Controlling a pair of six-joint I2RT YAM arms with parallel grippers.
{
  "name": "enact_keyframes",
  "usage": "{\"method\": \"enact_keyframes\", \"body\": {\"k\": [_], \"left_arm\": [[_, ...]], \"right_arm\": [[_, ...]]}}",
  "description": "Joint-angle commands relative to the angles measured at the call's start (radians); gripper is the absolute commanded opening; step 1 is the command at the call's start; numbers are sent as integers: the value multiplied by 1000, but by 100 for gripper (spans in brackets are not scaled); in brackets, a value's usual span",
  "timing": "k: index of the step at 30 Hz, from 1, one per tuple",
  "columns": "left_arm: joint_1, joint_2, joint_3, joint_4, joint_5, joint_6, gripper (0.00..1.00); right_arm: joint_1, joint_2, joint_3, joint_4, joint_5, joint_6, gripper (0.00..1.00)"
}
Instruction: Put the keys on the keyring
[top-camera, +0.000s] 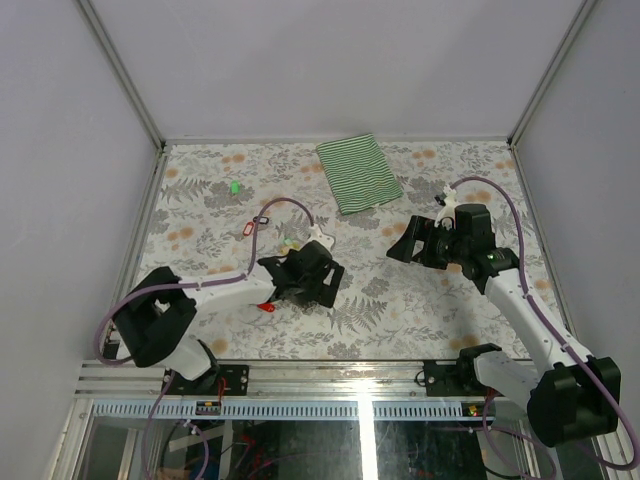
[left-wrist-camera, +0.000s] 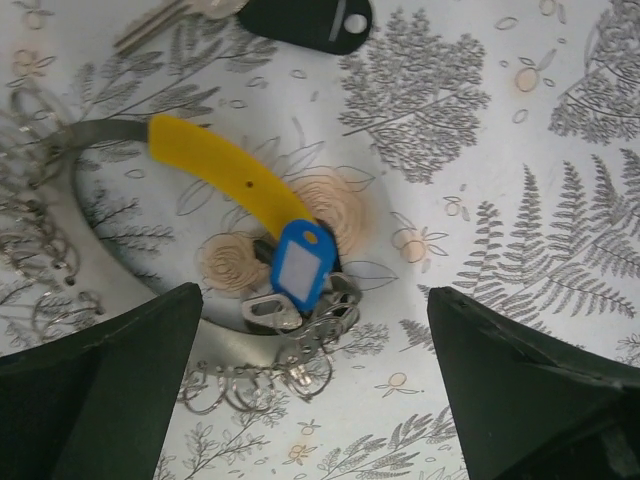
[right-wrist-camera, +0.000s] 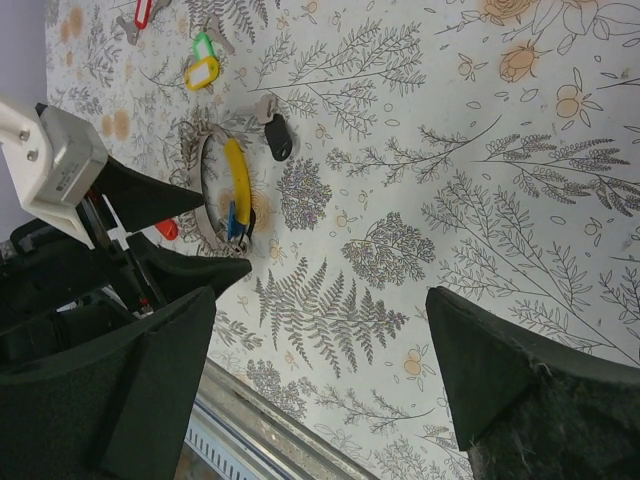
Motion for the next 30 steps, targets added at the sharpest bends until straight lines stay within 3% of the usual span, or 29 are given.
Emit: {"method": "enact_keyframes", "body": {"k": [1,17,25,30], "left_arm": [[-37,45,51,40,29,40,100],[-122,208,197,59,97,10,100],[-93,340,416,97,115,30,100],[-38,271,409,135,122,40,100]], "right_arm": [[5,12,3,11,-30,-30,93],[5,-58,-10,-17,0,-24,94],[6,-175,-65,-30,94,14,94],[5,-226,-98,-33,121,34,95]]}}
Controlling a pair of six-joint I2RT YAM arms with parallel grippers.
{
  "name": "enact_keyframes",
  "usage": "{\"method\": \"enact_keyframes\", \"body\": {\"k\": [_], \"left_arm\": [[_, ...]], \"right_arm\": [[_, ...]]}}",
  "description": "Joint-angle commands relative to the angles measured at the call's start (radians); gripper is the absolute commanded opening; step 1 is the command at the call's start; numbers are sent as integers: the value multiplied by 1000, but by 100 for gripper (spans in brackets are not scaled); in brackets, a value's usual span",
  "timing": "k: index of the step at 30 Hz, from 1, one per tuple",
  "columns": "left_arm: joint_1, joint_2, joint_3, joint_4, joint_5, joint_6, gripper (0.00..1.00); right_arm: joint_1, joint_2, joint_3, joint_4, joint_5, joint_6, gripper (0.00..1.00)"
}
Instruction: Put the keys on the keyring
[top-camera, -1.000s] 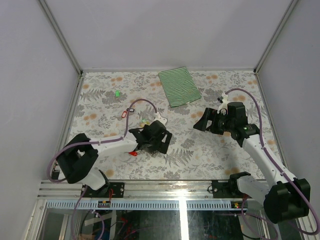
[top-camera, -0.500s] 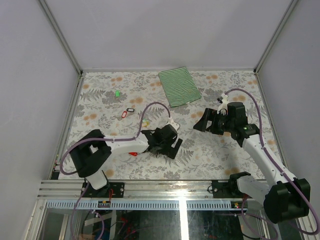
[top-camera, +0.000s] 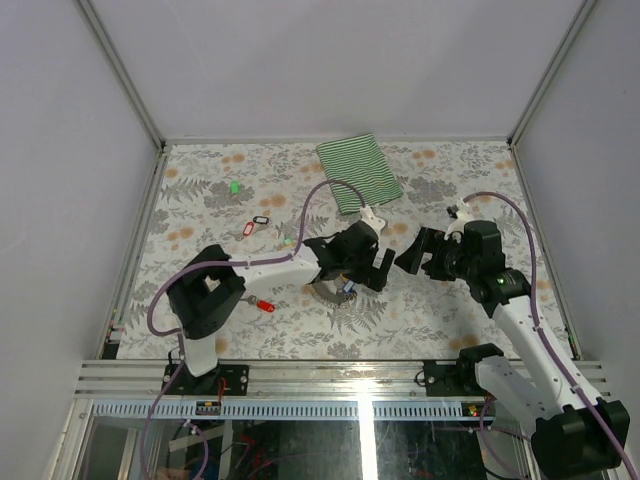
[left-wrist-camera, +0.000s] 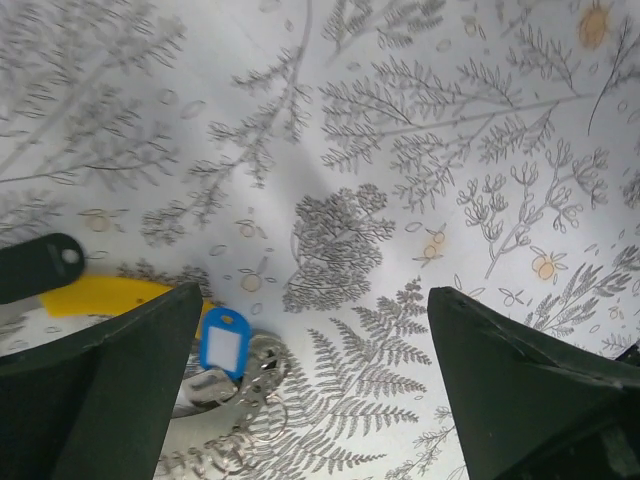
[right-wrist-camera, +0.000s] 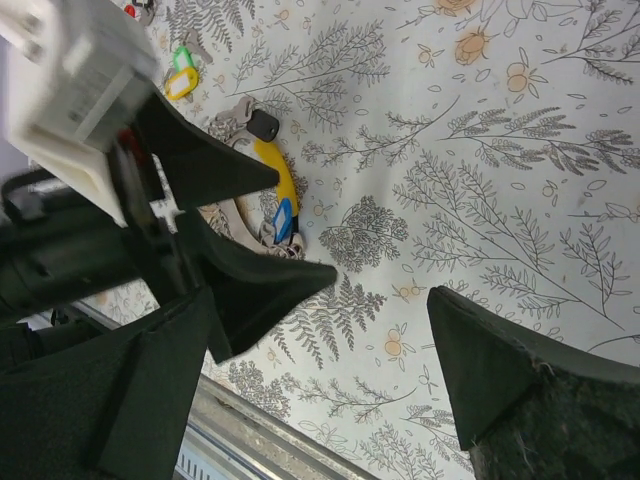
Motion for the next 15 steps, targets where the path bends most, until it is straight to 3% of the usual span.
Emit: {"method": "enact_keyframes", "body": {"k": [1,6,10,15], "left_arm": [[49,-91,-24,76,-5,27,100],[132,-257,-180,97,-26,22,100],[242,-351,-293,78,-22,-12,100],[335,-410,-376,104,28,-15,100]], "right_arm": [[4,-48,-20,9,40,21,95],[4,-48,-52,54,-11,20,95],[11,18,-65,102,-65,32,90],[101,129,-44,158,-35,44,87]]}}
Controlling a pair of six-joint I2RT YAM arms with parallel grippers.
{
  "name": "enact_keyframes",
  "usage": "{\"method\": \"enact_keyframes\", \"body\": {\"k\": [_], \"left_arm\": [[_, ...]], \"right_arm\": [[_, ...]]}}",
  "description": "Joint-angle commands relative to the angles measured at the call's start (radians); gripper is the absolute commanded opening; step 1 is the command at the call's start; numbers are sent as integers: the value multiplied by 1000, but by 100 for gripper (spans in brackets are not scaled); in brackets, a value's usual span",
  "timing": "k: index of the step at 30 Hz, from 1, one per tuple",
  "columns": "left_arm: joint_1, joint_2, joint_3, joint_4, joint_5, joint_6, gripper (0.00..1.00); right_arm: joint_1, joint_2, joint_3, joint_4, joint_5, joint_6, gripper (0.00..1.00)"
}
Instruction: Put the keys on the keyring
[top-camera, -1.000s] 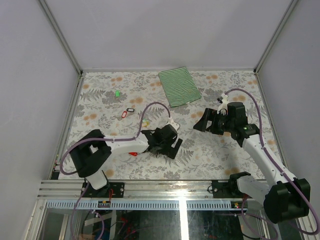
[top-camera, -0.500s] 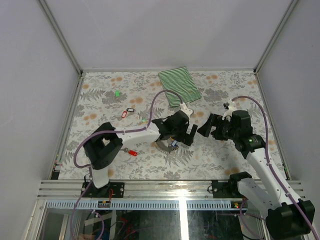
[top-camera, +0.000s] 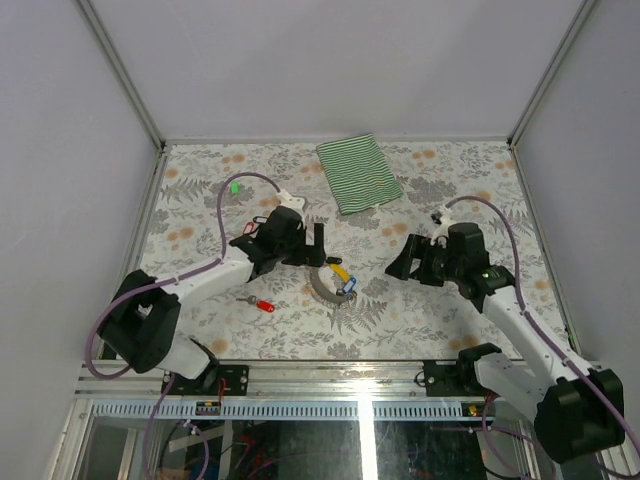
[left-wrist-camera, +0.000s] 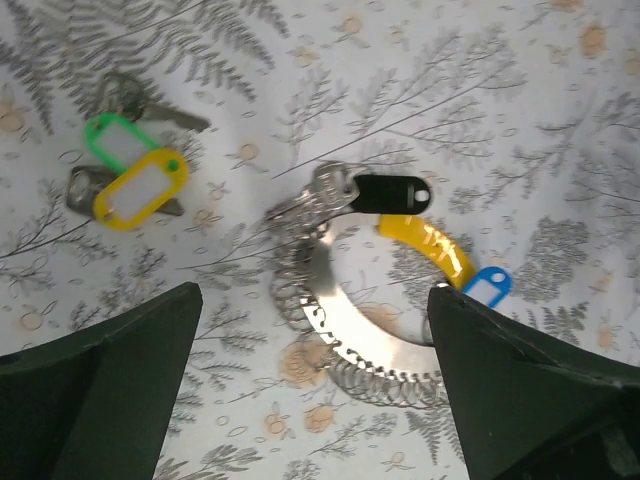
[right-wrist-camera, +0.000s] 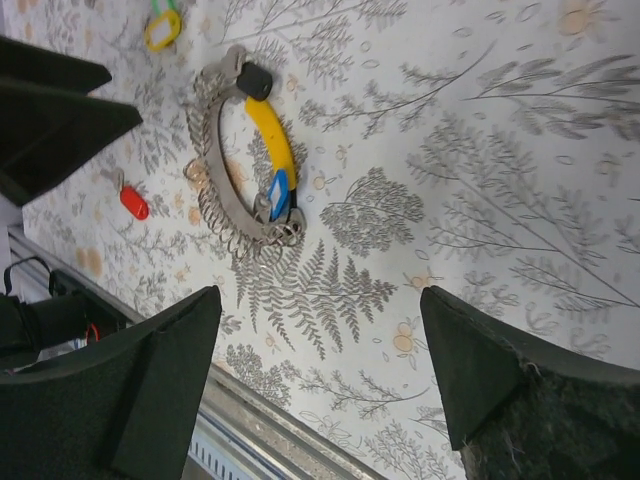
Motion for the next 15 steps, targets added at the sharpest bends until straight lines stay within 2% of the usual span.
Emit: {"method": "enact_keyframes", "body": {"k": [1,10,15], "left_arm": [[48,-20,-29,53,44,2,100],[67,123,81,62,57,39,95],[69,185,103,53,26,48,89]], "right_arm": [[94,89,30,103,-3,21,86],[258,223,59,188,47,42,76],[274,230,58,174,74,27,75]]}}
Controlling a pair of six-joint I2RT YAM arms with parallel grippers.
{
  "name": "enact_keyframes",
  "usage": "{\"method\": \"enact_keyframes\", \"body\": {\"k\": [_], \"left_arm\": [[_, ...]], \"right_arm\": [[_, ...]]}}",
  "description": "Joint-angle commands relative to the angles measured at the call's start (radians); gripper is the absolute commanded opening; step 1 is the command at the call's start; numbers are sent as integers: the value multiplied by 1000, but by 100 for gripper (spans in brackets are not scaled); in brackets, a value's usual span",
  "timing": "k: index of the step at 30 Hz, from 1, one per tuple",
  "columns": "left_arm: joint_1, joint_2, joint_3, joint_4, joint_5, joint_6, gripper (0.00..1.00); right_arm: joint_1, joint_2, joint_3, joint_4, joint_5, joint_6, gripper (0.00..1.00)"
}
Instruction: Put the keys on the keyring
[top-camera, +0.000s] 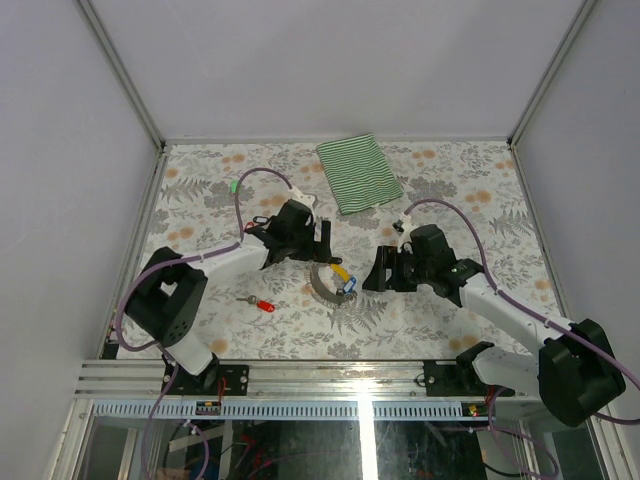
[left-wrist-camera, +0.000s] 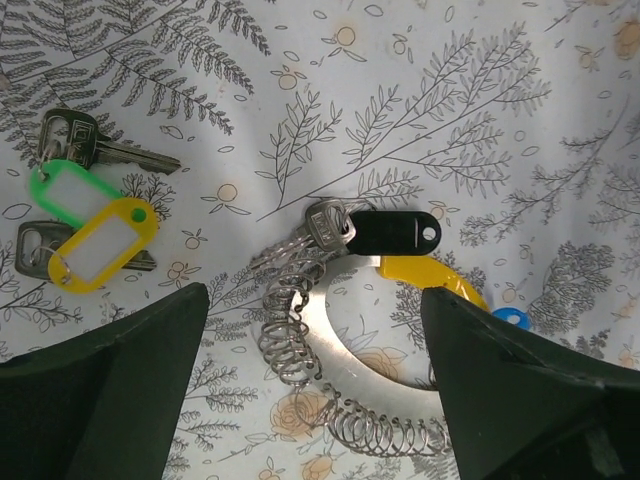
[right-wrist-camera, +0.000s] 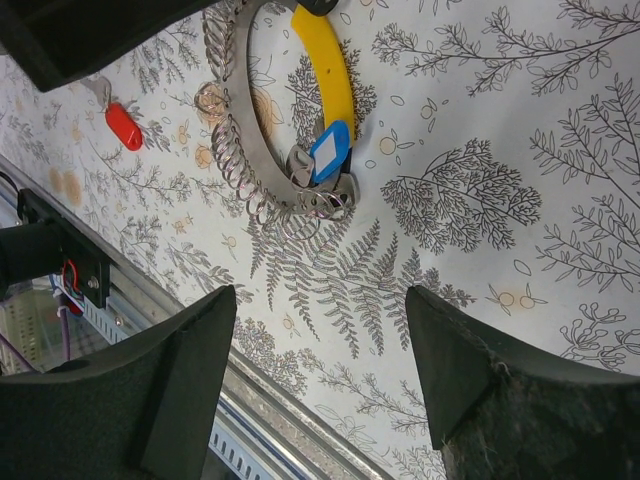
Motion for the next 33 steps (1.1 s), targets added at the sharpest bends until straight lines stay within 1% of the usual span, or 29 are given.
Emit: {"method": "enact_keyframes", "body": {"k": [1,3,10,15,18,24,28,33], "left_arm": [[9,43,40,37,-15,30,87],[8,57,50,41,5,36,82],[9,88,55,41,64,45,79],[9,109,62,16,54,49,70],[9,114,63,-4,22,46,64],[-6,131,83,-51,-32,50,54],[-39,144,95,-85,-71,51,41],[-76,160,105,-119,-134,46,38]], "right_arm": [[12,-3,41,41,47,-10,74],[12,-14,36,32,57,-16,74],[12,-34,16,19,70,-24,74],[13,-53,8,10,78,-27,75],[13,-60,7,-2,87,-36,75],[13,-68,2,-8,93,-42,76],[13,-71,-6,-5,94,-43,77],[13,-58,-9,-1,97,-53,78]]}}
